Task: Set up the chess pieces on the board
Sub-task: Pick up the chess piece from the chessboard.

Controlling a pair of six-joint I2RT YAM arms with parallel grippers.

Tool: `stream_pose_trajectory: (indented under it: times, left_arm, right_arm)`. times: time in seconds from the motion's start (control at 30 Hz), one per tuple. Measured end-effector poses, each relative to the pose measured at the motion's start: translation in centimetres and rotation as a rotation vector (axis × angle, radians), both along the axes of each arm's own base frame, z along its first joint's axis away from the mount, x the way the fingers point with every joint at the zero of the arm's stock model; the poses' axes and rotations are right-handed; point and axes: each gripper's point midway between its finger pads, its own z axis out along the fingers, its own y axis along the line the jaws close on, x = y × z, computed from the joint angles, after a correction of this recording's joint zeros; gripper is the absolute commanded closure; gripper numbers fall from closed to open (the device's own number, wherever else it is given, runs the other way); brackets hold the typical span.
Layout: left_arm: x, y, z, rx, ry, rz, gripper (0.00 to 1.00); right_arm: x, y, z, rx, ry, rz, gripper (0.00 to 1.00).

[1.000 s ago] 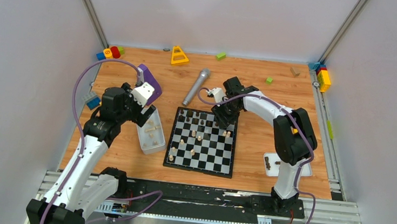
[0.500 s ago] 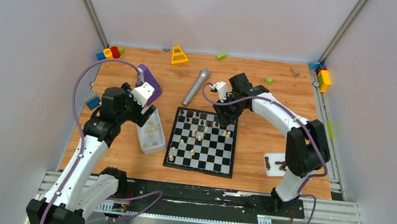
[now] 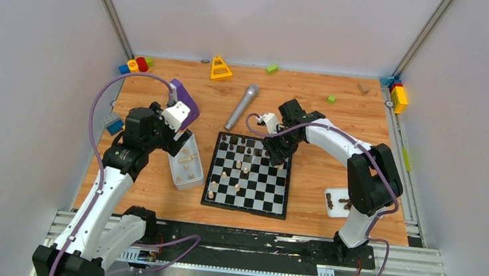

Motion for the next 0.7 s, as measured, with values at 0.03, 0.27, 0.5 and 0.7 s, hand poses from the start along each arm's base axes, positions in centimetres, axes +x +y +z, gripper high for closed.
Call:
stream_pose_trajectory:
  times: [0.03, 0.27, 0.5, 0.7]
  left_arm:
    - [0.0, 0.0, 0.0, 0.0, 0.001, 0.0, 0.0]
    - [0.0, 0.0, 0.0, 0.0, 0.0, 0.0, 0.0]
    - [0.0, 0.0, 0.0, 0.0, 0.0, 0.0, 0.0]
    - [0.0, 0.0, 0.0, 0.0, 0.001, 0.0, 0.0]
  right_arm:
    - [-0.1, 0.0, -0.2, -0.003, 0.004, 0.004, 0.53]
    - [-0.7, 0.5, -1.2, -0.021, 0.025, 0.037, 0.65]
    - [-1.0, 0.7, -1.6, -0.034, 0.025, 0.056, 0.77]
    - [-1.0, 0.6, -1.6, -0.047, 0.02, 0.06, 0.76]
